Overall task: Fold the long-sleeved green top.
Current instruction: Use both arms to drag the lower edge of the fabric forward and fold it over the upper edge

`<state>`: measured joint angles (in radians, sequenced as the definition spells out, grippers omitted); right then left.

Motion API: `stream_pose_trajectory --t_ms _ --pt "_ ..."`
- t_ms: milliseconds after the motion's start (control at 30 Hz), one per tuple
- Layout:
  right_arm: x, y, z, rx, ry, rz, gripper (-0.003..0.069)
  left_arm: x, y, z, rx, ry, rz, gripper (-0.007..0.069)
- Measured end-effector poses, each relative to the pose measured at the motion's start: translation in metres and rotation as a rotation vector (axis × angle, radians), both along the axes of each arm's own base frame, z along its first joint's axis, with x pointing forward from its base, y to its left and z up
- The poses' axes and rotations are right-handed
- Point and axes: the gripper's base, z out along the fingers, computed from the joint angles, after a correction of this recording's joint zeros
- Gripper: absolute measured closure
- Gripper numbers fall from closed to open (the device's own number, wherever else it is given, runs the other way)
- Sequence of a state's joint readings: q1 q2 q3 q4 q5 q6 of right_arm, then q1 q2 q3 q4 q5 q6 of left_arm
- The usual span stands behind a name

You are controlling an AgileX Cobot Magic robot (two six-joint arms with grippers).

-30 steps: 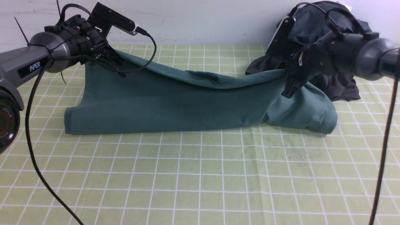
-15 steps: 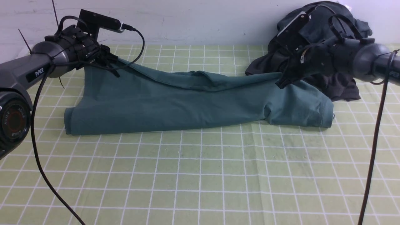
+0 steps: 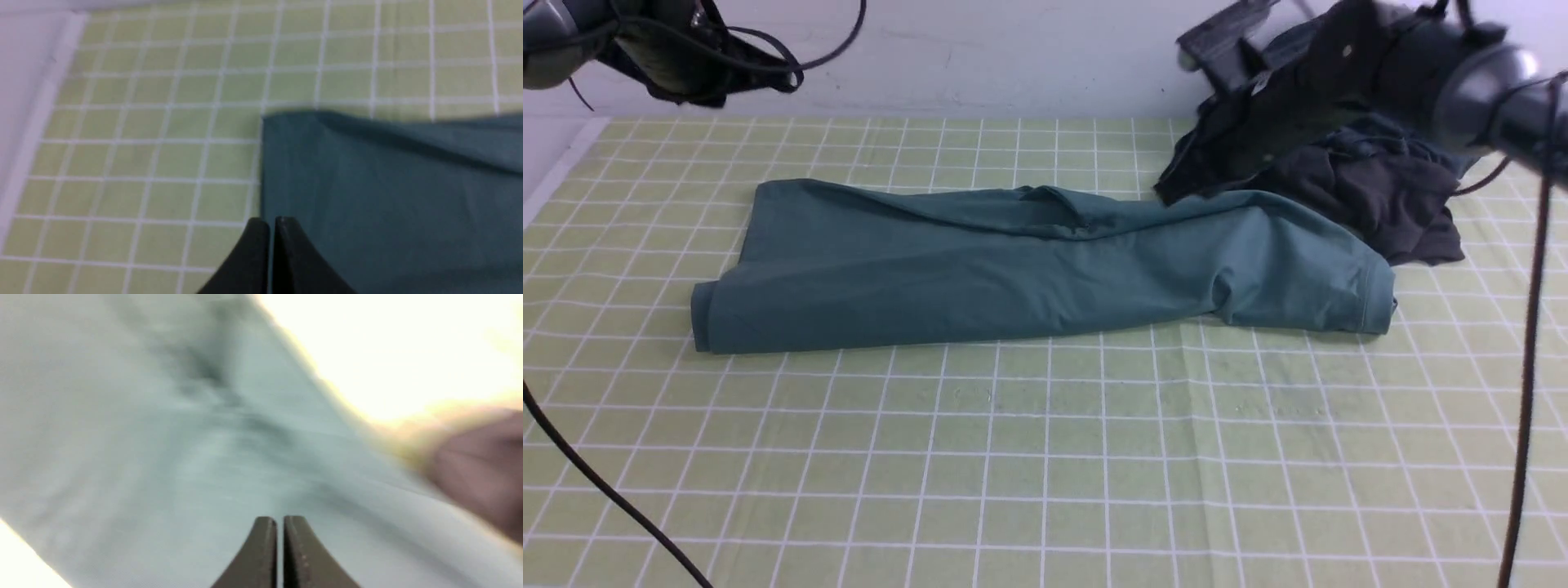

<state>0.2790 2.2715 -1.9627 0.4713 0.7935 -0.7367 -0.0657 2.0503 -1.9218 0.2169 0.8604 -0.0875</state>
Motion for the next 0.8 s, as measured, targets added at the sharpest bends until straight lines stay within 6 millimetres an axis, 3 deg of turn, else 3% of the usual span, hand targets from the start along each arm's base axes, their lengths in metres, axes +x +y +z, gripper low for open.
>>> stream_pose_trajectory --t_ms 33,133,200,367,500,567,700,800 --pt "0.001 0.003 -0.008 0.016 0.013 0.003 0.0655 -0.001 -0.001 -0.004 -0.003 0.020 -0.007 0.0623" --pt "0.013 0.018 -0.070 0.069 0.010 0.055 0.0671 -0.007 -0.018 -0.035 -0.085 0.175 -0.147 0.0628" --pt "0.019 0.021 -0.084 0.106 -0.027 0.029 0.0671 -0.010 -0.024 -0.045 -0.117 0.210 -0.199 0.0628" --pt "0.041 0.023 -0.090 0.164 -0.244 -0.203 0.0671 -0.012 -0.030 -0.052 -0.157 0.227 -0.255 0.0628" --pt "0.067 -0.005 -0.062 0.257 -0.411 -0.529 0.0635 -0.012 -0.030 -0.052 -0.156 0.222 -0.262 0.0628" --pt "0.073 -0.019 -0.045 0.305 -0.439 -0.595 0.0606 -0.012 -0.030 -0.052 -0.156 0.224 -0.262 0.0628" --pt "0.075 -0.041 -0.013 0.381 -0.442 -0.607 0.0527 -0.013 -0.030 -0.053 -0.158 0.232 -0.263 0.0628" --pt "0.061 -0.046 0.020 0.468 -0.396 -0.464 0.0479 -0.013 -0.031 -0.057 -0.165 0.255 -0.263 0.0628"
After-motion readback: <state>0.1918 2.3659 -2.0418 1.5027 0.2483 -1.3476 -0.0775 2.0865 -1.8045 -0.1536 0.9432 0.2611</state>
